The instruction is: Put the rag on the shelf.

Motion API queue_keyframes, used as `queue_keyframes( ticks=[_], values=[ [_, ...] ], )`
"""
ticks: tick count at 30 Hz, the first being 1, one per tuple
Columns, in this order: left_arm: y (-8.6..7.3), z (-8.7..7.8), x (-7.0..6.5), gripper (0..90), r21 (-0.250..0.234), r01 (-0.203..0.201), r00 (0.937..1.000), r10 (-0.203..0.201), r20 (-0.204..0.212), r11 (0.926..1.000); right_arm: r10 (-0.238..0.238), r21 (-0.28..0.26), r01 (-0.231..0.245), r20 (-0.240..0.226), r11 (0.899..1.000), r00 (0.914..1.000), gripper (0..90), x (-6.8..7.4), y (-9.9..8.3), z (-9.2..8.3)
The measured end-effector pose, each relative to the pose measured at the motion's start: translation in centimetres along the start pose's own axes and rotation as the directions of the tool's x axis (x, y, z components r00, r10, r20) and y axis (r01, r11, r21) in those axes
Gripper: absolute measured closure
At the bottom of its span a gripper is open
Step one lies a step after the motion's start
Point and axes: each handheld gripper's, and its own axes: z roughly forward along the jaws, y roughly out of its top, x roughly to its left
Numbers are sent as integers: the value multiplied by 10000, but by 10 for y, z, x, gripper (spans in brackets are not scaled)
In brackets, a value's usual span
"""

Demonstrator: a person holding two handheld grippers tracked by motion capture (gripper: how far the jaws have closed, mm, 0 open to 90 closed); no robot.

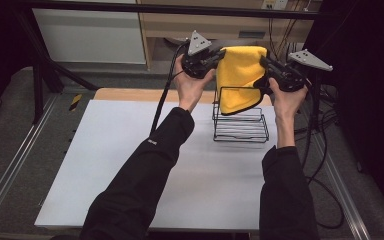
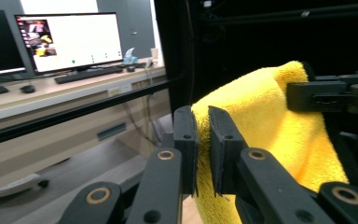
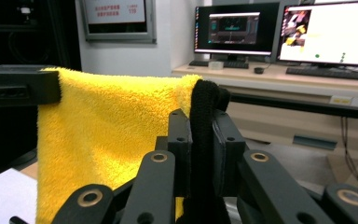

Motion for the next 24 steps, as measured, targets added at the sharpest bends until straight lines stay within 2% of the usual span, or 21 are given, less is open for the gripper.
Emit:
queue_keyframes(
  ticks=[5, 10, 13, 17, 22, 24],
  values=[
    [-4, -1, 0, 826, 112, -170, 9998, 170, -63, 9998, -175, 224, 175, -23, 9996, 9998, 802, 3, -2, 5],
    [-6, 0, -13, 826, 252, -591, 9979, 584, 283, 9979, -211, 483, 204, 141, 9986, 9997, 801, -3, -5, 3],
    [-3, 2, -19, 826, -1, -491, 9972, 490, 556, 9988, -94, 394, 89, 123, 9992, 9999, 799, -11, -7, -3],
    [3, 4, -18, 826, -330, -132, 9970, 157, 759, 9994, 93, 0, -93, -81, 10000, 9999, 798, -19, -3, -12],
    [4, 5, -26, 826, -152, -392, 9948, 405, 939, 9991, -147, 105, 148, -77, 9998, 9999, 799, -22, 0, -19],
    [4, 3, -28, 825, -182, -398, 9937, 415, 1045, 9990, -49, 77, 50, -140, 10000, 9999, 799, -23, -2, -23]
  ],
)
